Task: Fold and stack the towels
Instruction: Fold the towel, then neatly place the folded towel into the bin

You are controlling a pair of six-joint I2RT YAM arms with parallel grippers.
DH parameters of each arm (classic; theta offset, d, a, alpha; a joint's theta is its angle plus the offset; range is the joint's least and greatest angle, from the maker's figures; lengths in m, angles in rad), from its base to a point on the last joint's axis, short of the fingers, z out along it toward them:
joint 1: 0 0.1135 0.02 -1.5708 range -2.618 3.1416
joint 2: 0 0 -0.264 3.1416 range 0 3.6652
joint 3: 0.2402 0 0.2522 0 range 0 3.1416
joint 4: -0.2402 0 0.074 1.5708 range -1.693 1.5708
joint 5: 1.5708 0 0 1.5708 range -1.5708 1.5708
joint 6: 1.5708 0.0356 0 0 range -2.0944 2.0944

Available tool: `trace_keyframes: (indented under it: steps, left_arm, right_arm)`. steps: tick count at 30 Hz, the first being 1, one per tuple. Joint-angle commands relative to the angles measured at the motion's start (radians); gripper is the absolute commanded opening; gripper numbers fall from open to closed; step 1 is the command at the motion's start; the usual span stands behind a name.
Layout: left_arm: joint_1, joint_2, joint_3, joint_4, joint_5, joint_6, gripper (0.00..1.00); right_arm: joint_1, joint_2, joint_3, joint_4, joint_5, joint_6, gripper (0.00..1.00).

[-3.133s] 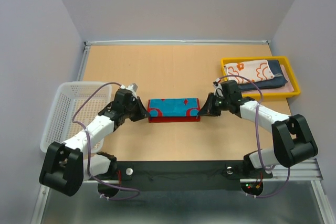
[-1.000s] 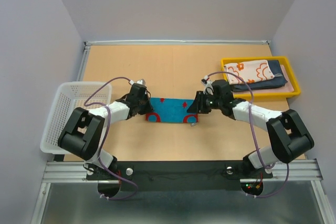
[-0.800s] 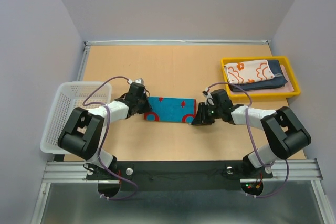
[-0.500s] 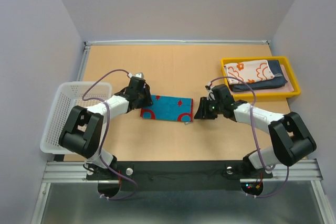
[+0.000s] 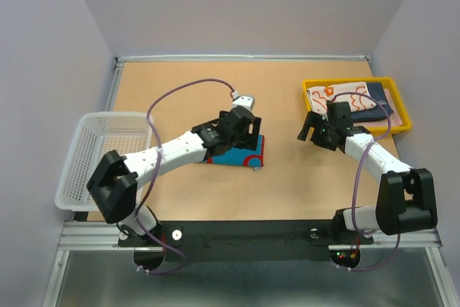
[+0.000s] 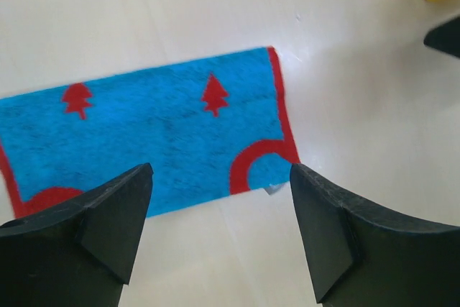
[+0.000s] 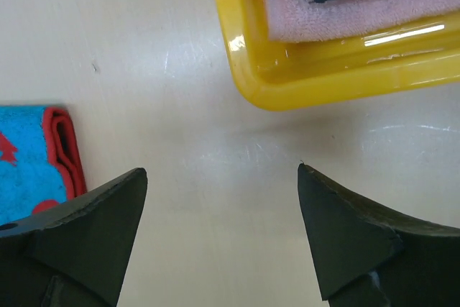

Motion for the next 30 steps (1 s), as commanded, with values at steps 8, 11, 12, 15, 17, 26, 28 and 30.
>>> trace_keyframes:
  steps: [8,11,12,15,17,26,28,30]
  left_arm:
    - [-0.185,0.369,0.301,-0.230,-0.107,0.004,0.70]
    - [-0.200,0.437,0.368,-0.243,-0.101,0.008,0.66]
    - [-0.203,0.450,0.381,-0.247,-0.098,0.013,0.66]
    - [-0.211,0.503,0.423,-0.264,-0.101,0.016,0.66]
    - [-0.214,0.529,0.439,-0.272,-0.110,0.014,0.66]
    - [-0.223,0.625,0.502,-0.342,-0.144,-0.001,0.65]
    - [-0.225,0.624,0.499,-0.353,-0.159,-0.013,0.63]
    - [-0.223,0.622,0.493,-0.362,-0.170,-0.021,0.62]
  right_arm:
    - [-0.014,0.003,-0.018,-0.031,-0.053,0.004,0.90]
    - [-0.014,-0.006,-0.028,-0.028,-0.062,0.000,0.90]
    - [-0.014,-0.006,-0.032,-0.028,-0.070,0.000,0.90]
    - [-0.016,-0.007,-0.040,-0.021,-0.085,-0.002,0.90]
    - [-0.014,-0.010,-0.047,-0.017,-0.090,0.001,0.90]
    - [-0.014,-0.016,-0.066,0.005,-0.122,0.004,0.90]
    - [-0.014,-0.020,-0.069,0.009,-0.125,0.006,0.90]
    - [-0.014,-0.021,-0.070,0.014,-0.133,0.007,0.90]
